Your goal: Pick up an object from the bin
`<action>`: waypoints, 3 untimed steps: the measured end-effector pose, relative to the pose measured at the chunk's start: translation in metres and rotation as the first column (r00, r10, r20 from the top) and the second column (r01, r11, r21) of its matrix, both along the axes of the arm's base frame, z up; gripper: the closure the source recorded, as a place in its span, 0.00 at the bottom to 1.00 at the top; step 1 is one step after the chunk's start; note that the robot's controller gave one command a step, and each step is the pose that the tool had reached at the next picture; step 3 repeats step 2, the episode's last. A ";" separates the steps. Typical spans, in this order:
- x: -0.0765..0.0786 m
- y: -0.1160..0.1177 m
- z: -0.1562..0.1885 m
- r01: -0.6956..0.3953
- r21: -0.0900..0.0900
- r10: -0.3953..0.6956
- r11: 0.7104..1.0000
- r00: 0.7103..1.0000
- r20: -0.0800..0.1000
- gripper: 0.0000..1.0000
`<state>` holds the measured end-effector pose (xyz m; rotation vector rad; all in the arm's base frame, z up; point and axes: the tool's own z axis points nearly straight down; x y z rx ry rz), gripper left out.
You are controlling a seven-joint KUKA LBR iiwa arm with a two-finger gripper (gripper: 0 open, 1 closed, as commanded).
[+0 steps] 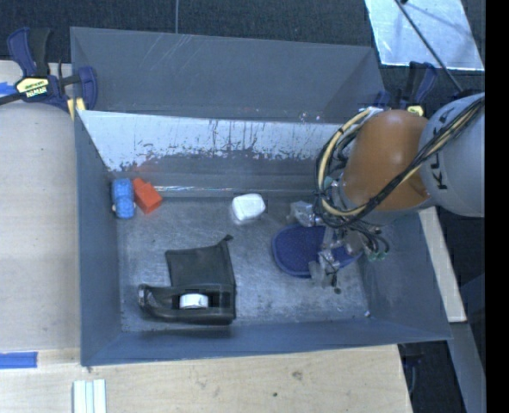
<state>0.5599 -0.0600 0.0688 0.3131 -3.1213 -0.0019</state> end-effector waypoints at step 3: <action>0.004 0.004 0.154 -0.339 -0.004 0.339 0.941 0.941 0.014 1.00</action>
Offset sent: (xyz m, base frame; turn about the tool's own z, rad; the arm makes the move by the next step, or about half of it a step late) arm 0.0000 0.0000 0.0000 0.0000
